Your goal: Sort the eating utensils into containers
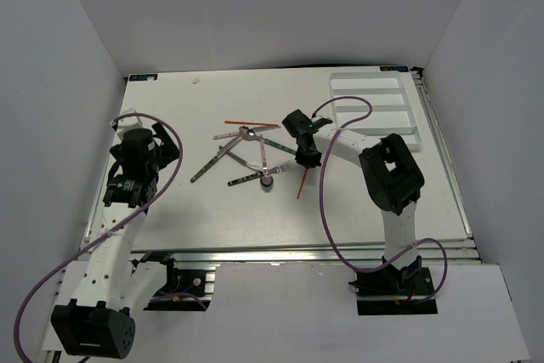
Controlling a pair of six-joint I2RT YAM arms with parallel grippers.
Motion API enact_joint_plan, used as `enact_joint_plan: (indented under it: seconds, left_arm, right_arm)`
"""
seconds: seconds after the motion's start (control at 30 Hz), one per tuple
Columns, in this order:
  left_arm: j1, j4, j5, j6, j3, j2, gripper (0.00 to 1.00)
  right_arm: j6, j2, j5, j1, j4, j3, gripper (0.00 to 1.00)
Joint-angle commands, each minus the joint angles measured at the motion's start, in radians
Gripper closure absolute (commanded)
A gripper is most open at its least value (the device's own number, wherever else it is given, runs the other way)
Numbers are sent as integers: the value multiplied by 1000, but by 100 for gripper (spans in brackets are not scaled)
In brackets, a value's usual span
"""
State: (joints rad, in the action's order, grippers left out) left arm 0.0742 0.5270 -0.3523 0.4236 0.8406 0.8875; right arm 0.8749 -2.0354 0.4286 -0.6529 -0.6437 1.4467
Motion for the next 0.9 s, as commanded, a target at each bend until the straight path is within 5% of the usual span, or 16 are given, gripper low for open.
enact_joint_plan:
  seconds: [0.0, 0.17, 0.6, 0.87]
  left_arm:
    - [1, 10, -11, 3, -5, -28, 2]
    - [2, 10, -7, 3, -3, -25, 2]
    - [2, 11, -10, 3, -3, -27, 2]
    - [3, 11, -13, 3, -3, -21, 2]
  right_arm:
    - [-31, -34, -68, 19, 25, -83, 85]
    - [-53, -22, -117, 35, 55, -103, 100]
    - [-59, 236, -123, 93, 64, -74, 100]
    - [107, 322, -99, 338, 45, -66, 100]
